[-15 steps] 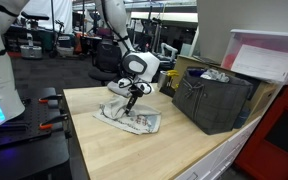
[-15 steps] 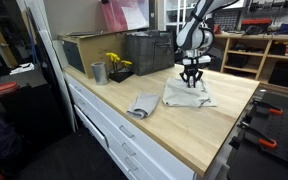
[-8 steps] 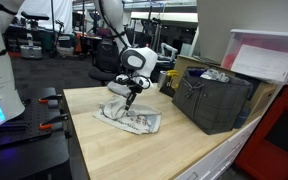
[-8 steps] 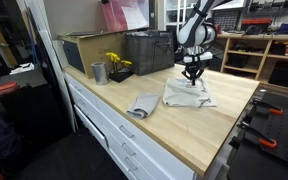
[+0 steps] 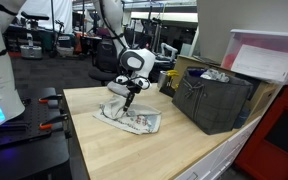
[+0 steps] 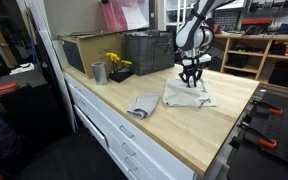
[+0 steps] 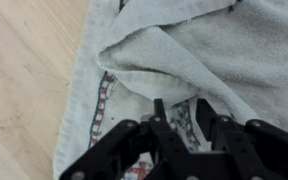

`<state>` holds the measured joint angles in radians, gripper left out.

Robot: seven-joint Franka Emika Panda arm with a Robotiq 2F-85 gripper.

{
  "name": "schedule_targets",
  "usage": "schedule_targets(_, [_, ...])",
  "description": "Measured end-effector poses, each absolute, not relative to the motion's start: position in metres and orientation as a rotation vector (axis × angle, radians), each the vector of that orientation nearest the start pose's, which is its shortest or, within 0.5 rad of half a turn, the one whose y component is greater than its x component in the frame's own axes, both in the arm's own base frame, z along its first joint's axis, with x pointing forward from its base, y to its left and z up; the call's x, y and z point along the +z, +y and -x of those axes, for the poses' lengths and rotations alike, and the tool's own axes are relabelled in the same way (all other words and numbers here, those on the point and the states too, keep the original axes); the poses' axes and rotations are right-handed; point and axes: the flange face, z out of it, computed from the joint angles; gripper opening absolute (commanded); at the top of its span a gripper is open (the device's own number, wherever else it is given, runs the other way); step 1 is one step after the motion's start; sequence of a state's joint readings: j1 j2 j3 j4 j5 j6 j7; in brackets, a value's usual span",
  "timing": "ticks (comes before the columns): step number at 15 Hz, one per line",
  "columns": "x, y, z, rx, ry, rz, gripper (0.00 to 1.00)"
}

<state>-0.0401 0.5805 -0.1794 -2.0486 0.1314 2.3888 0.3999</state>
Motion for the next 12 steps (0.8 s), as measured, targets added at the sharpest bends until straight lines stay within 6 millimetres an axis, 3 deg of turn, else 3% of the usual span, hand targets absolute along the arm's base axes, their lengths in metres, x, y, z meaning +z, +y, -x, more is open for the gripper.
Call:
schedule_targets(1, [0.135,-0.125,-0.550,0.361,1.083,2.981,0.01])
schedule_targets(8, [0.129,-0.127,-0.548,0.377,0.997,3.067,0.00])
schedule_targets(12, [0.140,-0.125,-0.553,0.334,0.955,3.119,0.00])
